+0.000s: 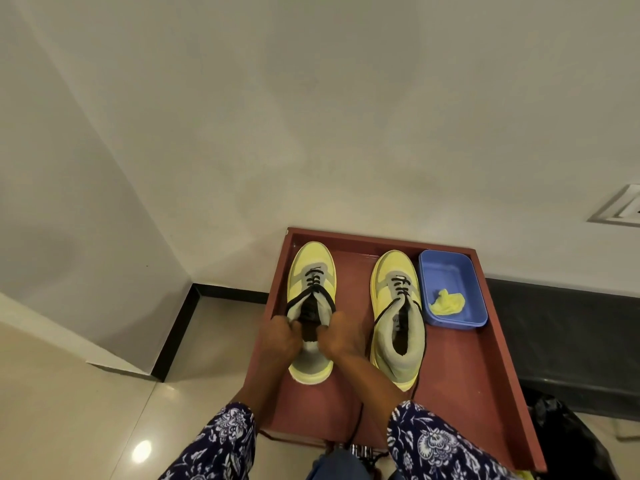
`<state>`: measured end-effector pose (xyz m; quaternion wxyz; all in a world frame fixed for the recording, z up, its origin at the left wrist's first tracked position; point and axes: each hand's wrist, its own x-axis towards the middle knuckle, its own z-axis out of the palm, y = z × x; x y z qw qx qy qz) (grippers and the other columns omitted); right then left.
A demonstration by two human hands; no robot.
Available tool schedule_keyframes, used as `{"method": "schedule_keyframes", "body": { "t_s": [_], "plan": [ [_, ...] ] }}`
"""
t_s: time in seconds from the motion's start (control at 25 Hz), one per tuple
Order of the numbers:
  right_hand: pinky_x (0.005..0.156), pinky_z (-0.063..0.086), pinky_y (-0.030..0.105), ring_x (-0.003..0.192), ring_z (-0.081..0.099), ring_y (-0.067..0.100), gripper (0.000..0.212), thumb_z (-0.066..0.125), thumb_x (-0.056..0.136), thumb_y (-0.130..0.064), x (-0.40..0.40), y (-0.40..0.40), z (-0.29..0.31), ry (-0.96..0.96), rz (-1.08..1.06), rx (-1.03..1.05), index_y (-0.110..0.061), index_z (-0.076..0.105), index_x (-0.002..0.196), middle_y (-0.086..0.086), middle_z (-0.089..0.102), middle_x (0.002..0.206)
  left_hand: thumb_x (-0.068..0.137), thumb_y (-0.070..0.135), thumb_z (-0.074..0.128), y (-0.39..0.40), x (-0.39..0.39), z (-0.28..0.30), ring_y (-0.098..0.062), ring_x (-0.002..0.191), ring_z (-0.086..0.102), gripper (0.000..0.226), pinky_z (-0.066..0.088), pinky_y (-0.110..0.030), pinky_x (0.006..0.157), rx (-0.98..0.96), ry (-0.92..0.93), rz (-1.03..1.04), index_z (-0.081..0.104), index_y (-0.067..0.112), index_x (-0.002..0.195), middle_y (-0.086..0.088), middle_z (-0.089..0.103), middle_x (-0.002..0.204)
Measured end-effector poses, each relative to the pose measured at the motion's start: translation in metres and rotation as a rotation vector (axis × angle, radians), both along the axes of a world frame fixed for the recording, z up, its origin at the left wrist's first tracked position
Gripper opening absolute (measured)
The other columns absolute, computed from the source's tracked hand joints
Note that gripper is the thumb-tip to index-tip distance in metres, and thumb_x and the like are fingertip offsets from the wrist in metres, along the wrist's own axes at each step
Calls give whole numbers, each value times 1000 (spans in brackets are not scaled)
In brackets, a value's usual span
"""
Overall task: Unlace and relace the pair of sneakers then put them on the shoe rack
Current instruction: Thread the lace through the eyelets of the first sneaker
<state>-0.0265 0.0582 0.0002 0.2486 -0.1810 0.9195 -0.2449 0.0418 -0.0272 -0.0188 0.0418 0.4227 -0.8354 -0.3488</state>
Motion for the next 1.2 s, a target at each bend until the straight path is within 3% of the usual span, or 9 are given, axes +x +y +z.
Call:
{"method": "schedule_keyframes", "body": {
  "t_s": [0.08,0.16,0.28,0.4,0.52,0.96,1.08,1.2],
  "plan": [
    [74,46,31,103,60,30,28,47,92,-19,-2,-4,-5,0,-9,-4,-2,58,110,16,63,113,94,12,43,-4,-2,-3,-9,54,42,37,28,-10,45,-20,-3,1,43,16,58,4,42,58],
    [74,46,32,102,60,30,28,47,92,-20,-4,-8,-10,-13,-16,-14,-3,58,111,16,63,112,95,12,43,-7,-4,-5,-13,65,47,29,29,-11,49,-24,8,12,58,2,72,-3,49,66],
    [70,45,32,100,61,31,27,48,92,-20,-4,-13,-20,-39,-13,-46,-2,58,110,17,63,110,95,11,43,-11,-5,-10,-14,68,49,26,30,-13,51,-25,30,15,61,-6,87,-8,52,73],
    [78,50,34,98,62,30,27,49,91,-19,-4,-17,-26,-46,-30,-76,-2,58,109,17,64,108,94,10,44,-14,-5,-14,-9,54,45,23,29,-10,49,-18,64,24,57,3,76,-2,48,62],
    [75,48,31,96,62,28,26,49,91,-20,-6,-16,-28,-35,-23,-83,-2,59,107,15,64,106,94,11,45,-14,-4,-17,-5,53,43,23,32,-13,50,-4,90,59,52,7,72,3,44,57],
    [66,38,26,95,61,28,27,50,89,-21,-7,-7,-22,-65,19,-124,-2,59,106,15,64,106,94,21,43,-9,-3,-18,-17,70,54,22,33,-14,52,84,77,114,58,7,87,-8,58,77],
    [80,44,31,107,55,30,38,50,88,-33,-7,-3,-26,-55,15,-106,-6,54,115,14,57,119,93,26,47,-6,2,-16,-10,67,49,27,32,-15,54,24,124,112,63,6,99,-8,63,82],
    [101,33,39,126,37,33,52,44,89,-42,-8,0,-30,-32,60,0,-9,45,129,13,43,137,92,30,48,-6,5,-13,-12,74,52,32,36,-18,63,-56,121,83,63,5,107,-11,68,93]
  ]
}}
